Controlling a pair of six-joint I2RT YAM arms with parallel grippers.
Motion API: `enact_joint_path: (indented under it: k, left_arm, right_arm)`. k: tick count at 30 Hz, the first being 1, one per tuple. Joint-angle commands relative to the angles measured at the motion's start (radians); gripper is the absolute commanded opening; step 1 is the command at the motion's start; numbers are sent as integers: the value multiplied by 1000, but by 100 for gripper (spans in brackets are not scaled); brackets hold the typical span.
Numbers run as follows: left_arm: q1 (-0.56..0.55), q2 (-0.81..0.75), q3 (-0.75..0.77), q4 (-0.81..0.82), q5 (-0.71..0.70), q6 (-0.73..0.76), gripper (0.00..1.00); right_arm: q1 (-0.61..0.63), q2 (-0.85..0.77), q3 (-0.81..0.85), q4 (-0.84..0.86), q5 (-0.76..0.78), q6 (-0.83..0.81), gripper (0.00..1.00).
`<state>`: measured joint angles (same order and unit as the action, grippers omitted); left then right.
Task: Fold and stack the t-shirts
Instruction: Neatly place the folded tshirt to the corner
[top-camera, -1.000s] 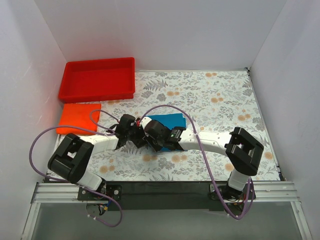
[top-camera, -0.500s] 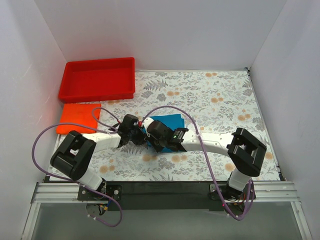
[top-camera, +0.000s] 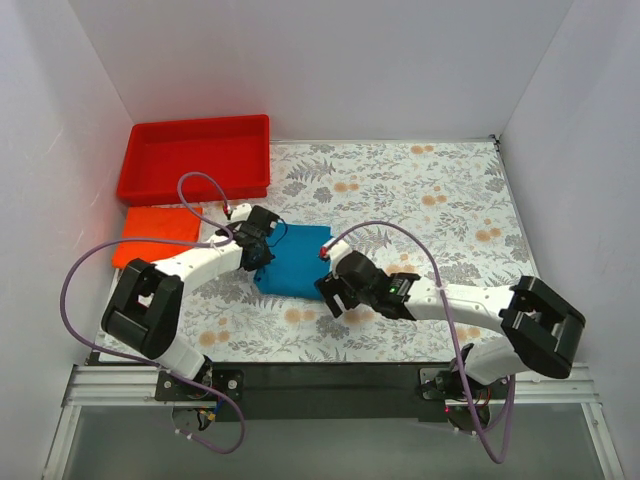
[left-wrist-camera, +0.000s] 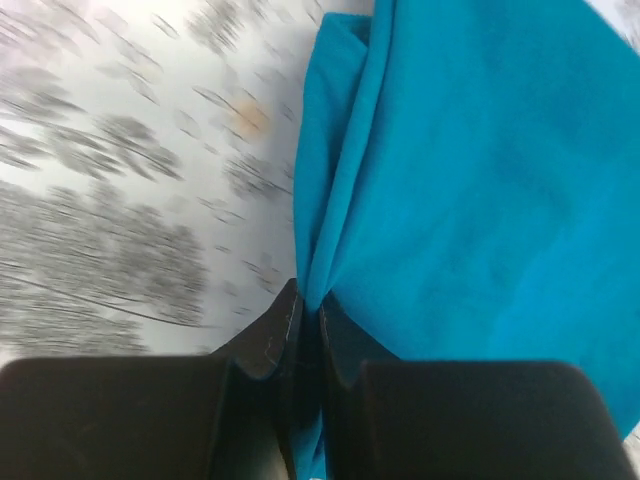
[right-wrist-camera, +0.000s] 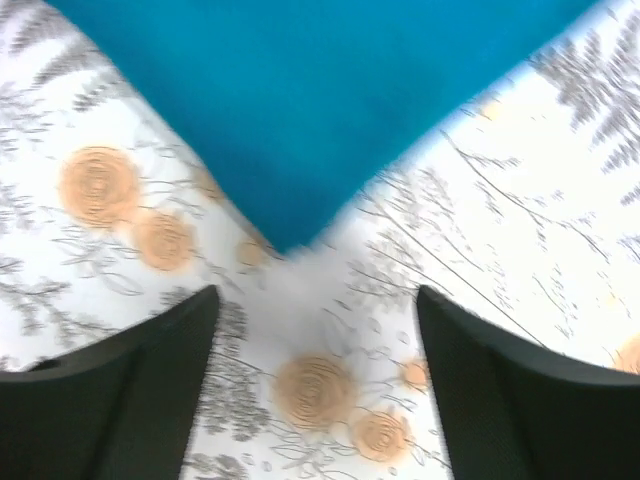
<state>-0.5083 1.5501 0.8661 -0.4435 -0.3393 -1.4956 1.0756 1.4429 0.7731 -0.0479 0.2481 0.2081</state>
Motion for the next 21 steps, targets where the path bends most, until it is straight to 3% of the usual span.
enact_joint_path:
  k: [1,7,13,21]
  left_arm:
    - [33,-42,85,-173,-233,145,0]
    - [77,-50,160,-254,-378,270,0]
    - [148,-77,188,-248,-497,397,0]
    - [267,-148,162,18,-555,667,0]
  right_arm:
    - [-77,-97,-83,149,62,22,90]
    - [-267,-141,-224,261,-124,83,95]
    - [-324,-141,-271,315,-165,116,95]
    - [-361,-119,-294,350,-230,140,94]
